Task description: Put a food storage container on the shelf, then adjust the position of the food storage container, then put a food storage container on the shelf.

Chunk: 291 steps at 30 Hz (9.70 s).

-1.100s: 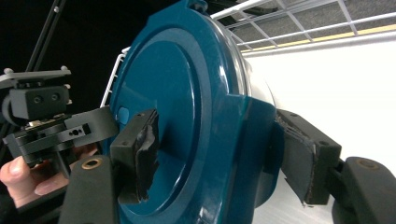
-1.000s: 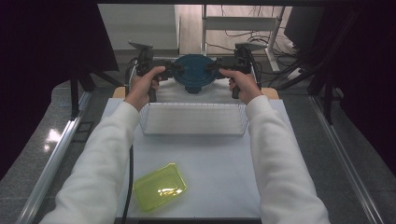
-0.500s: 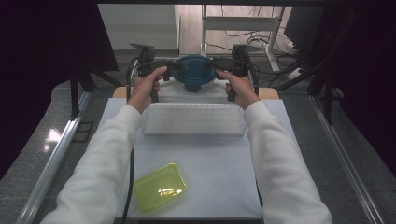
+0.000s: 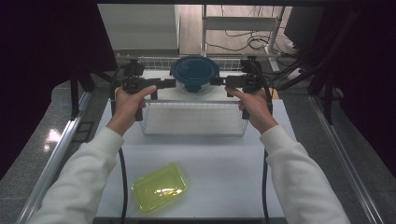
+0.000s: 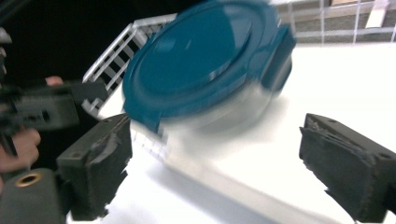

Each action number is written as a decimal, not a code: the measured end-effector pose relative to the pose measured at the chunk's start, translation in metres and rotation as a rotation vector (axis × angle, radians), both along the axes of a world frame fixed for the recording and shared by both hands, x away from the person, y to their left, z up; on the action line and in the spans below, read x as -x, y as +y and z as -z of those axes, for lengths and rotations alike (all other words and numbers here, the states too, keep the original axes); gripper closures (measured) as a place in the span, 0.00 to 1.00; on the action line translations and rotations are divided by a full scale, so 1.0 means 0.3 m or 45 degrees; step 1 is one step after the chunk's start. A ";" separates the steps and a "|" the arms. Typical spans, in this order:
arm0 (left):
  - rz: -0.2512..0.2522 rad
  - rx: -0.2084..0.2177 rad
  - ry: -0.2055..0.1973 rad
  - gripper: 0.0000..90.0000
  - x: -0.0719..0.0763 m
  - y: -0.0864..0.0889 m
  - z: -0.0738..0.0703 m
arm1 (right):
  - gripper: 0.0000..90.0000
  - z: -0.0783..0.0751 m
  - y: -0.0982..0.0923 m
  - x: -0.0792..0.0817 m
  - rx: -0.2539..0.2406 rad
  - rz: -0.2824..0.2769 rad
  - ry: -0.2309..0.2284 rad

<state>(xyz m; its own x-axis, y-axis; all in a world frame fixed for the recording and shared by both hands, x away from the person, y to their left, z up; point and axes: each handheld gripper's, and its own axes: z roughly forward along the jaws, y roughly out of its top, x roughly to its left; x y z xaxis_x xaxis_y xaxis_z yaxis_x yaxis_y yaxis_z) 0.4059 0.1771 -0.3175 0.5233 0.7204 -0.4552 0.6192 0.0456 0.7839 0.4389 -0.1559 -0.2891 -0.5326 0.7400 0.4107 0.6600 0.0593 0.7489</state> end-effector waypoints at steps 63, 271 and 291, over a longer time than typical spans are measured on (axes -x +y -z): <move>0.192 -0.418 0.023 0.42 0.656 0.049 0.427 | 0.23 0.524 -0.303 0.583 0.326 -0.182 -0.049; 0.159 0.188 0.650 0.81 0.426 -0.058 0.687 | 0.80 0.740 -0.130 0.390 -0.178 -0.233 0.613; 0.171 0.156 0.460 0.89 0.464 -0.060 0.574 | 0.88 0.632 -0.134 0.428 -0.118 -0.250 0.417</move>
